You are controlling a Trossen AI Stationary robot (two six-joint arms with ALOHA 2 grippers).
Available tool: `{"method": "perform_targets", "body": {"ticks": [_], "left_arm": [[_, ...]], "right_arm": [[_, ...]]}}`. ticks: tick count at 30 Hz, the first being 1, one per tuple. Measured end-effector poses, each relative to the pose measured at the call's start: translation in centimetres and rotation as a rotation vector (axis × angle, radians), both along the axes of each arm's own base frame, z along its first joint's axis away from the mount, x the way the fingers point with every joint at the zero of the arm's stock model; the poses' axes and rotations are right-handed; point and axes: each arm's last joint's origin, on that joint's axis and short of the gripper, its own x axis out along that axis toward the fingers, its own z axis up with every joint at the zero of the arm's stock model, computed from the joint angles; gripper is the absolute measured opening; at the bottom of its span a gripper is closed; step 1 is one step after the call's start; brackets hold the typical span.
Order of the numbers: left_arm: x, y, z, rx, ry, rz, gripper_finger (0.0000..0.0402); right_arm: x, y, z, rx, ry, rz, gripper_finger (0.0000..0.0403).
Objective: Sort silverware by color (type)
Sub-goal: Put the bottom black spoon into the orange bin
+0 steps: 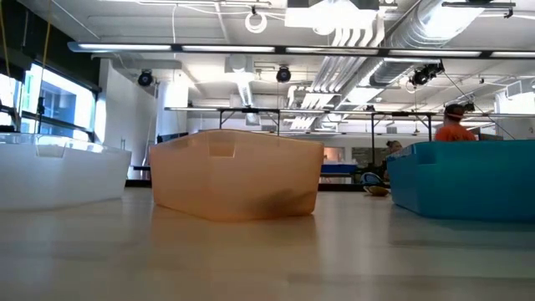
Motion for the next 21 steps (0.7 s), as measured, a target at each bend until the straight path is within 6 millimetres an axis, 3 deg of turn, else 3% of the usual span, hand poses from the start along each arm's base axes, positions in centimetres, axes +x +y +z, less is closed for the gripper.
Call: {"method": "perform_targets", "body": {"ticks": [21], "left_arm": [[0.0,0.0,0.01,-0.004,-0.001,0.0,0.0138]], "right_arm": [[-0.01,0.2,-0.07,0.042,0.01,0.066,0.0138]]}}
